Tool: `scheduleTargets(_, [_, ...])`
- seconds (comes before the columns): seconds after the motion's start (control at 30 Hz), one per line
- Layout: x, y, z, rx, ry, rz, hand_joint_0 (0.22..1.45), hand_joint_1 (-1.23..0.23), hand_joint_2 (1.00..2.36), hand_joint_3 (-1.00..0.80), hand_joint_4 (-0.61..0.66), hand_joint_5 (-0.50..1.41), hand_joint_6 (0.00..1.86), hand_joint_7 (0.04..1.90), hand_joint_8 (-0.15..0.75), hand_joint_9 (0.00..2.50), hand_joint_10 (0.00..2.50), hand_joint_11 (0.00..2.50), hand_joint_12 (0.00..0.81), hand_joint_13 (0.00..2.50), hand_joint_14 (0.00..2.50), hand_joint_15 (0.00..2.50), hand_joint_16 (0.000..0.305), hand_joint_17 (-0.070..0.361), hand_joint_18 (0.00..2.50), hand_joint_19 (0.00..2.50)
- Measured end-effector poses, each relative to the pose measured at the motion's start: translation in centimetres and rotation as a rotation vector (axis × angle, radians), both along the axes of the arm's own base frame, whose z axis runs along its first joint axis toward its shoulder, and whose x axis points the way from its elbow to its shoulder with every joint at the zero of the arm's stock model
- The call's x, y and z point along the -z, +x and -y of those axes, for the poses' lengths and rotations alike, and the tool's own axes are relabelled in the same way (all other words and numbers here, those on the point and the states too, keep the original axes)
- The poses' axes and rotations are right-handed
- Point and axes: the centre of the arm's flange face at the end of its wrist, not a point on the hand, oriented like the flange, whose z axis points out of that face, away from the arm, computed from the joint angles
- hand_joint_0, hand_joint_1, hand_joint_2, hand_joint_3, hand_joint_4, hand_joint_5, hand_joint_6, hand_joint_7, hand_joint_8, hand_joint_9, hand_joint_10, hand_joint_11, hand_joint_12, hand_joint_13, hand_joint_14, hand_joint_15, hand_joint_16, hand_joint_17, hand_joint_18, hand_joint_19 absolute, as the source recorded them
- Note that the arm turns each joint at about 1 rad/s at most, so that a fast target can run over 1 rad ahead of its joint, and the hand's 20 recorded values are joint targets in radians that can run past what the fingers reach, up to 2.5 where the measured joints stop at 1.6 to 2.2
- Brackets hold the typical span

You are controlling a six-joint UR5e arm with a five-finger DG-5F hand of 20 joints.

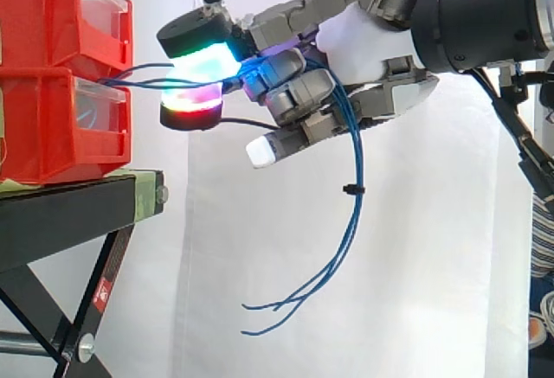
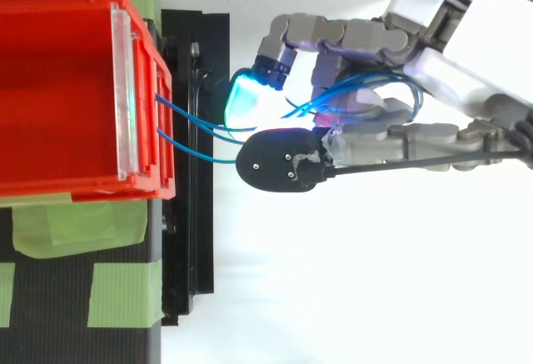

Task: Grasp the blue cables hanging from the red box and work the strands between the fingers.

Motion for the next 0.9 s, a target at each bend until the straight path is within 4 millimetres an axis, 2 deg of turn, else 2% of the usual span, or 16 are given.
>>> scheduleTargets(0.07, [0.00, 0.00, 0.00, 0.000, 0.005, 0.003, 1.01, -0.76, 1.00, 0.26, 0.20, 0.57, 0.01, 1.36, 0.424, 0.35, 2.50, 2.50, 0.513, 0.61, 2.50, 1.62, 0.067, 0.152, 1.02, 0.49])
scheduleTargets(0.1, [0.00, 0.01, 0.00, 0.000, 0.007, 0.004, 1.02, -0.72, 1.08, 0.24, 0.22, 0.61, 0.01, 1.34, 0.402, 0.40, 2.50, 2.50, 0.508, 0.65, 2.50, 1.64, 0.065, 0.145, 1.01, 0.41])
scheduleTargets(0.23, [-0.01, 0.01, -0.01, 0.001, 0.013, 0.008, 1.04, -0.68, 1.12, 0.26, 0.20, 0.68, 0.02, 1.33, 0.371, 0.49, 2.50, 2.50, 0.491, 0.71, 2.50, 1.70, 0.060, 0.134, 1.01, 0.40])
scheduleTargets(0.33, [-0.01, 0.01, 0.00, 0.001, 0.014, 0.008, 0.96, -0.64, 1.31, 0.16, 0.23, 0.69, 0.02, 1.34, 0.382, 0.52, 2.50, 2.50, 0.493, 0.73, 2.50, 1.74, 0.064, 0.144, 1.08, 0.39])
scheduleTargets(0.37, [-0.01, 0.01, 0.00, 0.002, 0.014, 0.008, 0.88, -0.62, 1.43, 0.08, 0.27, 0.69, 0.02, 1.33, 0.386, 0.53, 2.50, 2.50, 0.504, 0.76, 2.50, 1.74, 0.069, 0.155, 1.15, 0.38])
scheduleTargets(0.43, [-0.01, 0.00, 0.01, 0.002, 0.014, 0.008, 0.84, -0.63, 1.47, 0.07, 0.29, 0.69, 0.02, 1.32, 0.396, 0.53, 2.50, 2.50, 0.519, 0.77, 2.50, 1.76, 0.073, 0.164, 1.18, 0.35])
scheduleTargets(0.53, [-0.01, 0.00, 0.01, 0.002, 0.014, 0.008, 0.82, -0.69, 1.36, 0.07, 0.31, 0.65, 0.02, 1.30, 0.423, 0.46, 2.50, 2.50, 0.536, 0.74, 2.50, 1.73, 0.080, 0.180, 1.17, 0.29])
scheduleTargets(0.57, [0.00, 0.00, 0.01, 0.002, 0.014, 0.008, 0.96, -0.74, 1.00, 0.21, 0.30, 0.61, 0.02, 1.30, 0.430, 0.42, 2.50, 2.50, 0.528, 0.69, 2.50, 1.74, 0.074, 0.165, 1.10, 0.38])
scheduleTargets(0.6, [-0.02, -0.01, 0.01, 0.002, 0.014, 0.008, 1.06, -0.76, 1.02, 0.11, 0.25, 0.57, 0.02, 1.32, 0.413, 0.37, 2.50, 2.50, 0.507, 0.60, 2.50, 1.81, 0.057, 0.128, 0.94, 0.55])
scheduleTargets(0.67, [-0.03, -0.01, 0.02, 0.002, 0.015, 0.009, 1.18, -0.75, 1.02, 0.04, 0.23, 0.58, 0.01, 1.35, 0.391, 0.39, 2.50, 2.50, 0.487, 0.58, 2.50, 1.77, 0.052, 0.117, 0.80, 0.48])
scheduleTargets(0.73, [-0.02, -0.01, 0.01, 0.002, 0.015, 0.009, 1.22, -0.74, 1.01, 0.03, 0.23, 0.63, 0.02, 1.33, 0.377, 0.47, 2.50, 2.50, 0.452, 0.58, 2.50, 1.90, 0.054, 0.121, 0.77, 0.45])
scheduleTargets(0.77, [-0.02, 0.00, 0.01, 0.002, 0.015, 0.009, 1.19, -0.73, 1.01, 0.10, 0.26, 0.66, 0.02, 1.29, 0.366, 0.50, 2.50, 2.50, 0.466, 0.62, 2.50, 1.88, 0.054, 0.120, 0.84, 0.47])
scheduleTargets(0.8, [-0.02, 0.00, 0.01, 0.002, 0.015, 0.009, 1.09, -0.73, 1.00, 0.20, 0.31, 0.67, 0.02, 1.24, 0.368, 0.51, 2.50, 2.50, 0.480, 0.67, 2.50, 1.91, 0.061, 0.138, 1.00, 0.50])
scheduleTargets(0.83, [-0.02, 0.00, 0.01, 0.002, 0.015, 0.009, 1.08, -0.73, 1.00, 0.23, 0.31, 0.66, 0.02, 1.21, 0.367, 0.50, 2.50, 2.50, 0.484, 0.67, 2.50, 1.92, 0.062, 0.139, 1.01, 0.48])
scheduleTargets(0.87, [-0.01, 0.00, 0.01, 0.002, 0.015, 0.009, 0.86, -0.67, 1.33, 0.09, 0.37, 0.67, 0.02, 1.15, 0.388, 0.50, 2.50, 2.50, 0.505, 0.70, 2.50, 1.86, 0.076, 0.170, 1.12, 0.33])
scheduleTargets(0.9, [-0.01, 0.00, 0.00, 0.001, 0.015, 0.009, 0.76, -0.64, 1.48, -0.02, 0.41, 0.66, 0.02, 1.13, 0.404, 0.50, 2.50, 2.50, 0.524, 0.70, 2.50, 1.83, 0.082, 0.185, 1.14, 0.23])
